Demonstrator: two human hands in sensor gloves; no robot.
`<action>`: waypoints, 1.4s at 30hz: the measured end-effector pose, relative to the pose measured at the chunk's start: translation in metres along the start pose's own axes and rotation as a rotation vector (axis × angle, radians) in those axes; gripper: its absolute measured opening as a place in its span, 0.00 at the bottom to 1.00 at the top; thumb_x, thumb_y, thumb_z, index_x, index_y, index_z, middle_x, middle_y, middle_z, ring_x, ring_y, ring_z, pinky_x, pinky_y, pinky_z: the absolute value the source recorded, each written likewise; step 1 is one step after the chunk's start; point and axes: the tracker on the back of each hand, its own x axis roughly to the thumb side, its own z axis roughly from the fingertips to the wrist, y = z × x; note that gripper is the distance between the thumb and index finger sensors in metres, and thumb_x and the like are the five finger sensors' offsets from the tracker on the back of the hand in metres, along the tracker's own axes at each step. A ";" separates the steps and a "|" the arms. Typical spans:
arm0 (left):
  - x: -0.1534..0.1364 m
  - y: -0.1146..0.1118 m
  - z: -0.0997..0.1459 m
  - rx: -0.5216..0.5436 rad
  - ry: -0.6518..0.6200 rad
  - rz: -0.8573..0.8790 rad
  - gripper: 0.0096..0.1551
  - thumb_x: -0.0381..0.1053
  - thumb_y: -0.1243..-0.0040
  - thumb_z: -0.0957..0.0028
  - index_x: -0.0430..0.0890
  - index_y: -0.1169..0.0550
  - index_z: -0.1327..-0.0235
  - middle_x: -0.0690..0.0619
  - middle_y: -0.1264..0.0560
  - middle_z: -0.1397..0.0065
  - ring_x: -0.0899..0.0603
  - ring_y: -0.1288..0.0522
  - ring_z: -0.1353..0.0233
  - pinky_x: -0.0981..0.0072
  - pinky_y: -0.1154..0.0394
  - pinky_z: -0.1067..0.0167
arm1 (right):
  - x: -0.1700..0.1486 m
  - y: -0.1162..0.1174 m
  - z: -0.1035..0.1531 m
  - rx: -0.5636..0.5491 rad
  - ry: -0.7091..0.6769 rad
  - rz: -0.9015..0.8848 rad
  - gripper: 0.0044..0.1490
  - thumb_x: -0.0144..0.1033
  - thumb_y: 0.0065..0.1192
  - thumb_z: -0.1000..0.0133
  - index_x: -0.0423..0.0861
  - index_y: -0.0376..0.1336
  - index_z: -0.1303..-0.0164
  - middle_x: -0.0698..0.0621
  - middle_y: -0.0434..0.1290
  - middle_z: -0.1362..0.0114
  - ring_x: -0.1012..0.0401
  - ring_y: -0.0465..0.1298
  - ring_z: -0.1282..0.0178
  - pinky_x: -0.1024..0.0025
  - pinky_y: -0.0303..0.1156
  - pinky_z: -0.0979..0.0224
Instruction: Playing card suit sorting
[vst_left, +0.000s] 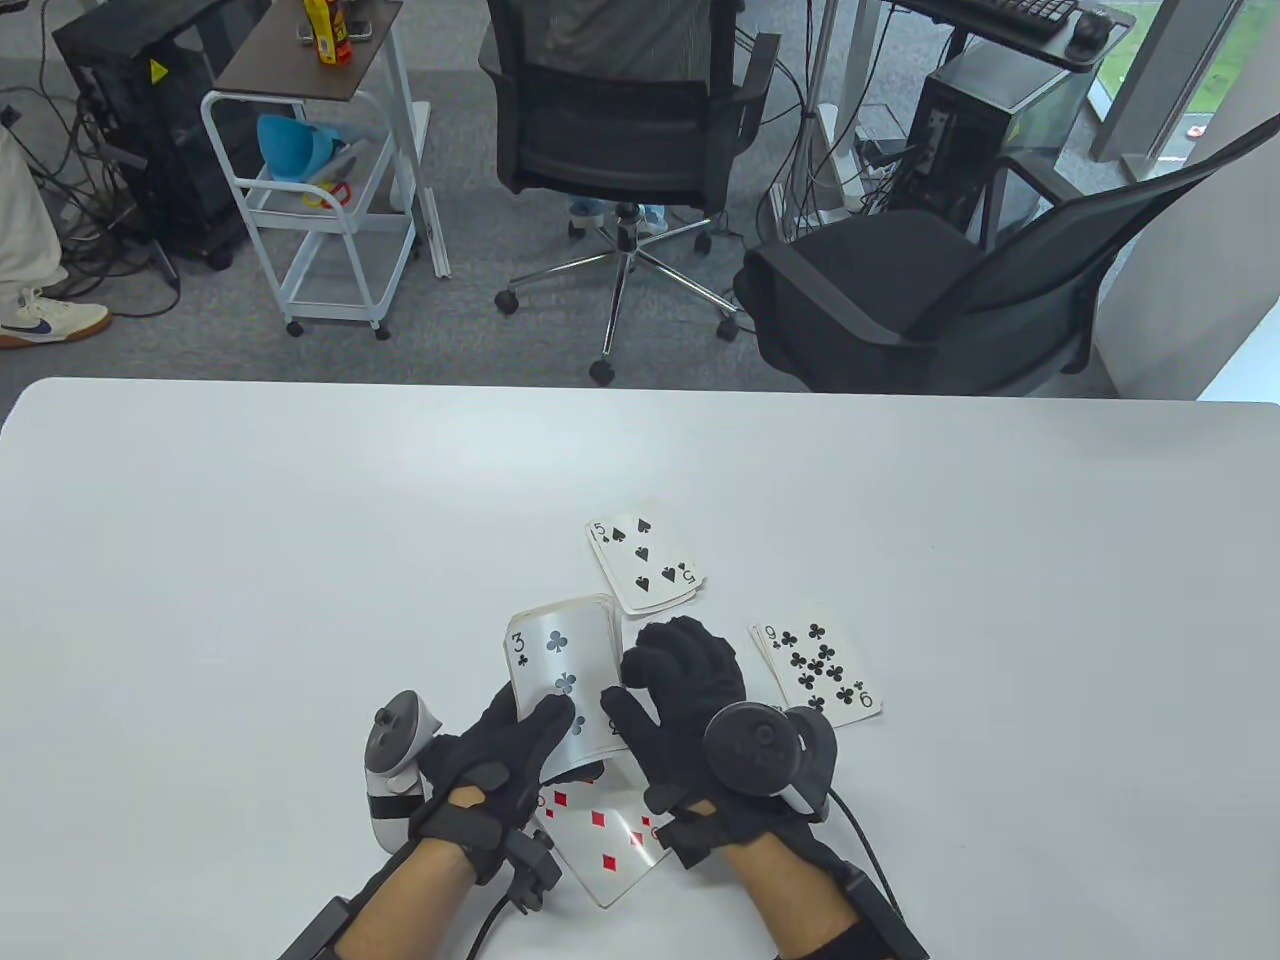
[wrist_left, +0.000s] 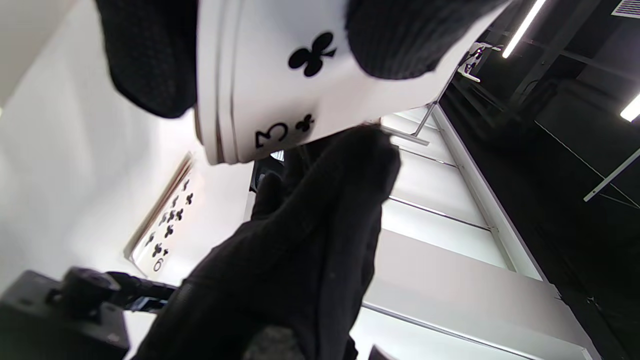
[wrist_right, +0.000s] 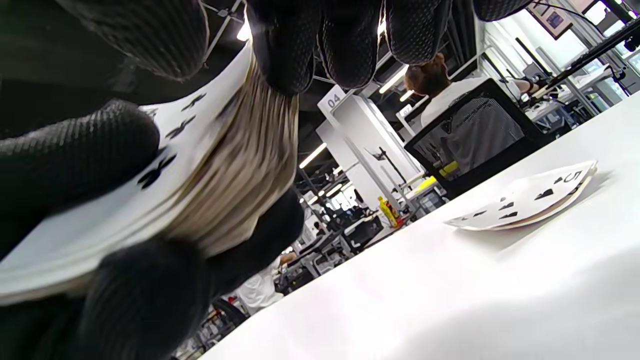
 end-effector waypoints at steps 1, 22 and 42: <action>0.000 0.000 0.000 0.003 -0.004 -0.001 0.36 0.57 0.37 0.42 0.53 0.38 0.24 0.50 0.31 0.23 0.38 0.24 0.27 0.50 0.16 0.42 | 0.001 0.001 0.001 -0.003 -0.001 0.004 0.38 0.59 0.62 0.42 0.45 0.60 0.31 0.41 0.58 0.19 0.37 0.54 0.17 0.29 0.48 0.23; -0.004 -0.002 0.000 0.011 -0.004 0.027 0.36 0.59 0.34 0.43 0.55 0.36 0.25 0.53 0.29 0.24 0.39 0.22 0.28 0.51 0.15 0.43 | 0.000 0.006 0.006 -0.093 0.023 -0.011 0.30 0.50 0.71 0.45 0.42 0.65 0.44 0.41 0.65 0.25 0.39 0.63 0.21 0.30 0.53 0.24; -0.003 -0.002 0.001 -0.010 -0.009 0.038 0.36 0.58 0.34 0.43 0.54 0.36 0.25 0.53 0.29 0.23 0.39 0.23 0.28 0.52 0.15 0.42 | -0.016 -0.016 0.005 -0.194 0.062 0.016 0.25 0.44 0.66 0.42 0.42 0.69 0.41 0.43 0.67 0.25 0.41 0.65 0.22 0.31 0.55 0.24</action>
